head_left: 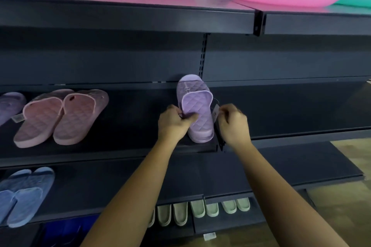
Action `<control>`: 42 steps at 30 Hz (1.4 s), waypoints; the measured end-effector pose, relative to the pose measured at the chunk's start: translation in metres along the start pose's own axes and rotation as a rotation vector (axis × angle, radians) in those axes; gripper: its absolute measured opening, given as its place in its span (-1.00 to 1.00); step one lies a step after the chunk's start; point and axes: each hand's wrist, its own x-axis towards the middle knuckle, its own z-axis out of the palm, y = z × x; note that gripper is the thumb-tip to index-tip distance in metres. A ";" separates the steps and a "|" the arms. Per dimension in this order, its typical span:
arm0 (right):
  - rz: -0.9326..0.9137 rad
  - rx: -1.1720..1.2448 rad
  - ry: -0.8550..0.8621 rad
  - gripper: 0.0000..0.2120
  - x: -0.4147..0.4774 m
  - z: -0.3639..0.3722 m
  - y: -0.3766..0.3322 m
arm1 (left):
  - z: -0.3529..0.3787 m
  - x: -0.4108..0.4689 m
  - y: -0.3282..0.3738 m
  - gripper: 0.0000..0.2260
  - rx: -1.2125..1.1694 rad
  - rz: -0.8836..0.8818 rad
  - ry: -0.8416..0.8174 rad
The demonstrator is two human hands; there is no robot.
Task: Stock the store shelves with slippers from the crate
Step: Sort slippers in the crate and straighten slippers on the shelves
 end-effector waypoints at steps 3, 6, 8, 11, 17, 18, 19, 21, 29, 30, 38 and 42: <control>0.107 0.005 -0.161 -0.79 -0.001 0.003 0.010 | 0.001 0.006 -0.005 -0.69 -0.128 -0.079 -0.045; 0.155 0.103 -0.228 -0.82 -0.001 0.008 0.008 | -0.008 0.010 -0.010 -0.77 -0.253 -0.135 -0.063; 0.198 0.196 -0.249 -0.79 0.001 0.014 0.003 | -0.015 0.011 -0.013 -0.87 -0.338 -0.150 -0.075; 0.305 0.309 -0.297 -0.71 0.005 0.024 -0.007 | -0.028 0.012 -0.015 -0.84 -0.363 -0.106 -0.072; 0.220 0.402 -0.013 -0.71 0.013 0.026 -0.032 | -0.067 0.022 -0.019 -0.90 -0.446 -0.102 0.093; 0.154 0.327 0.016 -0.72 0.014 0.025 -0.035 | -0.073 0.023 -0.022 -0.90 -0.450 -0.118 0.115; 0.072 0.217 0.035 -0.71 0.016 0.026 -0.038 | -0.078 0.024 -0.026 -0.89 -0.456 -0.135 0.129; -0.088 -0.030 0.032 -0.65 0.018 0.032 -0.039 | -0.086 0.026 -0.037 -0.89 -0.450 -0.159 0.137; -0.106 -0.332 -0.220 -0.64 -0.005 0.063 -0.025 | -0.079 0.029 -0.075 -0.76 -0.267 -0.229 0.116; -0.084 -0.314 -0.217 -0.65 -0.007 0.064 -0.023 | -0.077 0.029 -0.076 -0.73 -0.235 -0.226 0.114; 0.065 -0.282 -0.217 -0.46 0.001 0.058 -0.017 | -0.074 0.022 -0.083 -0.74 0.252 -0.081 0.149; 0.012 -0.132 -0.263 -0.61 -0.001 0.067 -0.022 | -0.070 0.023 -0.090 -0.65 0.345 -0.015 0.162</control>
